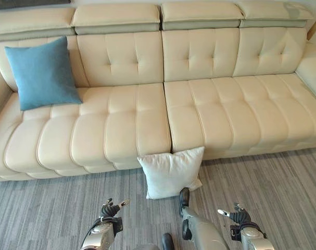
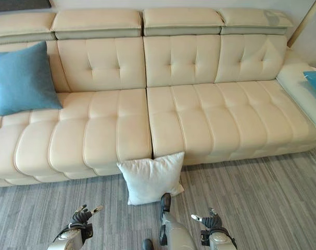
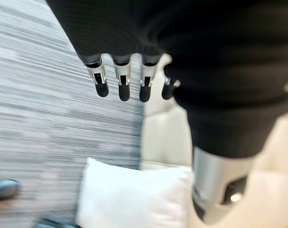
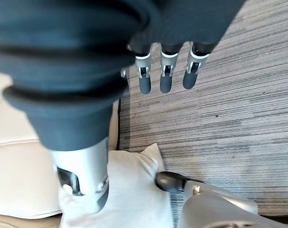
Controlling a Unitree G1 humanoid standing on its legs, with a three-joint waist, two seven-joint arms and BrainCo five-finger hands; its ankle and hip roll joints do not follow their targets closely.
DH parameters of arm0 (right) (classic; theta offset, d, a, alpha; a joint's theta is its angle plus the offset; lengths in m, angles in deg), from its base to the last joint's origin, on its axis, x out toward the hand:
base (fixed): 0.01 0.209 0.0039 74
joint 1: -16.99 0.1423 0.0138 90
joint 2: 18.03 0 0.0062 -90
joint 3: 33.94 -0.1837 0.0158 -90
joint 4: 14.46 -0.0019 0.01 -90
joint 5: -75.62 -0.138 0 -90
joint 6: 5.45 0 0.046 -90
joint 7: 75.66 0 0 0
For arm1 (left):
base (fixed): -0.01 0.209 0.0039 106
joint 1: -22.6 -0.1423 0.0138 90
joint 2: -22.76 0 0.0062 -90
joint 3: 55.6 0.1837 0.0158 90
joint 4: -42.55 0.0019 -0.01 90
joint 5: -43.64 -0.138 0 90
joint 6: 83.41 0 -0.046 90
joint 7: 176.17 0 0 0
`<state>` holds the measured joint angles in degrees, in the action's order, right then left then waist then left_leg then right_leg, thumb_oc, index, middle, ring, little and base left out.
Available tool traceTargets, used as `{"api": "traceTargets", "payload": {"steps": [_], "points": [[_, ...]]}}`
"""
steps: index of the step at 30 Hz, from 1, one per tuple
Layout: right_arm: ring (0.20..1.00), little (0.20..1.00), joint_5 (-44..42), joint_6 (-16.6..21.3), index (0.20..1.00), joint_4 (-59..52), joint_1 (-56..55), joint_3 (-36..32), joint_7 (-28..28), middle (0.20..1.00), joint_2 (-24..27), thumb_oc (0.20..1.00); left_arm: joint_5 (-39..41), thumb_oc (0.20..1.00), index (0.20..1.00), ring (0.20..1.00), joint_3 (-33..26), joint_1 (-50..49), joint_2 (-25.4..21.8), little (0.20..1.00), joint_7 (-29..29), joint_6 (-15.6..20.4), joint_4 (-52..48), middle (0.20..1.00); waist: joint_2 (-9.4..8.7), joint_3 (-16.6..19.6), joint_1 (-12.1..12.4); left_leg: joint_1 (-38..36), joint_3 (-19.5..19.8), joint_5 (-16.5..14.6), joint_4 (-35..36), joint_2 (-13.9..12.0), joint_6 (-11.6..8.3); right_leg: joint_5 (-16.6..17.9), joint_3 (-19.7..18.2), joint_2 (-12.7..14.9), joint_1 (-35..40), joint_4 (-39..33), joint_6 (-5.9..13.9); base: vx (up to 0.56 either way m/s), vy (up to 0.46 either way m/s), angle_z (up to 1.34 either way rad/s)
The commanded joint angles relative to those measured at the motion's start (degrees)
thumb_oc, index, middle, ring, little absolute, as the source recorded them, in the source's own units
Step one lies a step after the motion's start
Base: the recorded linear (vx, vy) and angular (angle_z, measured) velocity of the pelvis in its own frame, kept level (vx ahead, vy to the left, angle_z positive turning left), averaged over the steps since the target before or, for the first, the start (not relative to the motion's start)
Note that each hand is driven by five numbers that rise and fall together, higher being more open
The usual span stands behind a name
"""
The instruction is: Pick up all the scattered cushions and arrange them neatly on the sofa.
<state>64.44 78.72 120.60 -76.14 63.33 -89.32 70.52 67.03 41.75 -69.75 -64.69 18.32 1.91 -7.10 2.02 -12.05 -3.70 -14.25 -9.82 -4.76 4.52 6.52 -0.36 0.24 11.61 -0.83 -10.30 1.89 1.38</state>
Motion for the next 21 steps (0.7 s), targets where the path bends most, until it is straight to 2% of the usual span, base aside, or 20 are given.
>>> {"api": "traceTargets", "payload": {"steps": [1, 4, 5, 8, 11, 12, 13, 15, 21], "points": [[1.000, 1.000, 0.53, 0.86, 1.000, -1.69, 1.72, -0.46, -0.70, 1.000, 2.90, 1.000, -2.05, 1.000, 1.000, 1.000, 0.62, 0.03, -0.79, 1.000, -0.62, 1.40, -3.26, 1.000, -1.10, 0.17, -0.50, 1.78, 2.47, 1.44, -3.66, -6.42, -2.46, 2.00, -2.74, 2.15, 8.01, -6.63, 3.70, 0.22, -0.171, 0.04], [1.000, 1.000, -0.10, 1.40, 1.000, -2.39, 1.71, -0.70, -0.48, 1.000, 3.99, 1.000, -1.93, 1.000, 1.000, 1.000, 1.01, 0.14, -0.73, 1.000, -0.98, 1.53, -3.42, 1.000, -1.06, 0.10, -0.44, 4.70, 3.94, 4.51, -12.31, -6.82, -4.63, -0.01, -2.24, 1.85, 11.00, -6.89, 2.10, 0.29, -0.266, 0.20], [1.000, 1.000, -0.06, 1.65, 1.000, -2.52, 2.18, -0.59, -0.59, 1.000, 4.75, 1.000, -1.83, 1.000, 1.000, 1.000, 1.57, 0.43, -0.69, 1.000, -0.89, 1.78, -3.67, 1.000, -1.24, -0.50, -0.17, 7.15, 4.87, 6.19, -18.51, -6.39, -5.49, -1.12, -2.39, 1.95, 12.75, -6.89, 1.19, 0.21, -0.213, 0.08], [1.000, 1.000, 0.05, 1.43, 1.000, -2.53, 2.41, -0.56, -0.87, 1.000, 5.07, 1.000, -1.29, 1.000, 1.000, 1.000, 1.87, 0.84, -0.39, 1.000, -0.55, 1.93, -3.62, 1.000, -1.54, -0.92, 0.01, 9.73, 5.25, 6.06, -21.42, -6.19, -5.46, -2.23, -2.30, 2.32, 13.86, -6.89, 0.63, 0.12, -0.129, -0.08], [1.000, 1.000, 0.14, 1.07, 1.000, -2.03, 2.28, -0.98, -1.04, 1.000, 5.59, 1.000, -1.62, 1.000, 1.000, 1.000, 2.19, 0.47, 0.10, 1.000, -0.64, 1.53, -3.45, 1.000, -1.74, -0.64, 0.12, 10.88, 5.08, 1.02, -11.88, -4.92, -2.95, -2.89, -2.20, 3.13, 14.56, -6.89, 1.53, 0.13, -0.041, -0.13], [1.000, 1.000, 0.50, 0.96, 1.000, -2.19, 1.79, -1.34, -1.25, 1.000, 5.86, 1.000, -2.46, 1.000, 1.000, 1.000, 2.52, 0.10, 0.14, 1.000, -0.74, 1.11, -3.41, 1.000, -1.11, -0.29, -0.13, 12.55, 5.30, 3.84, -4.03, -5.05, -2.80, -2.87, -1.55, 3.01, 14.38, -6.89, 1.83, 0.13, 0.042, -0.05], [1.000, 1.000, 0.97, 0.76, 1.000, -2.02, 1.46, -1.28, -1.50, 1.000, 5.94, 1.000, -3.19, 1.000, 1.000, 1.000, 2.77, -0.17, 0.08, 1.000, -0.54, 0.76, -2.87, 1.000, -0.72, -0.50, -0.08, 13.81, 6.07, 8.14, 0.38, -4.84, -3.45, -3.14, -1.36, 2.61, 15.11, -6.89, 1.75, 0.17, 0.106, -0.13], [1.000, 1.000, 1.84, 0.48, 1.000, -1.23, 0.91, -1.15, -0.88, 1.000, 5.46, 1.000, -4.03, 1.000, 1.000, 1.000, 2.98, -0.49, 0.34, 1.000, -1.51, 0.70, -0.57, 1.000, -0.17, 0.83, -0.81, 11.60, 5.04, 5.30, 0.48, -4.97, -3.25, -4.07, -2.05, 2.18, 15.87, -6.89, 1.76, 0.20, 0.177, -0.48], [1.000, 1.000, 3.18, -0.10, 1.000, 5.58, 2.08, 0.69, -1.52, 1.000, 4.32, 1.000, -3.48, 1.000, 1.000, 1.000, 2.42, 0.67, 0.93, 1.000, -1.28, 0.31, 8.57, 1.000, -1.18, 0.36, -0.39, 10.17, 3.69, 3.98, 0.48, -5.03, -2.63, -4.17, -2.48, 2.81, 16.14, -6.89, 2.25, 0.08, 0.103, -0.07]]}}
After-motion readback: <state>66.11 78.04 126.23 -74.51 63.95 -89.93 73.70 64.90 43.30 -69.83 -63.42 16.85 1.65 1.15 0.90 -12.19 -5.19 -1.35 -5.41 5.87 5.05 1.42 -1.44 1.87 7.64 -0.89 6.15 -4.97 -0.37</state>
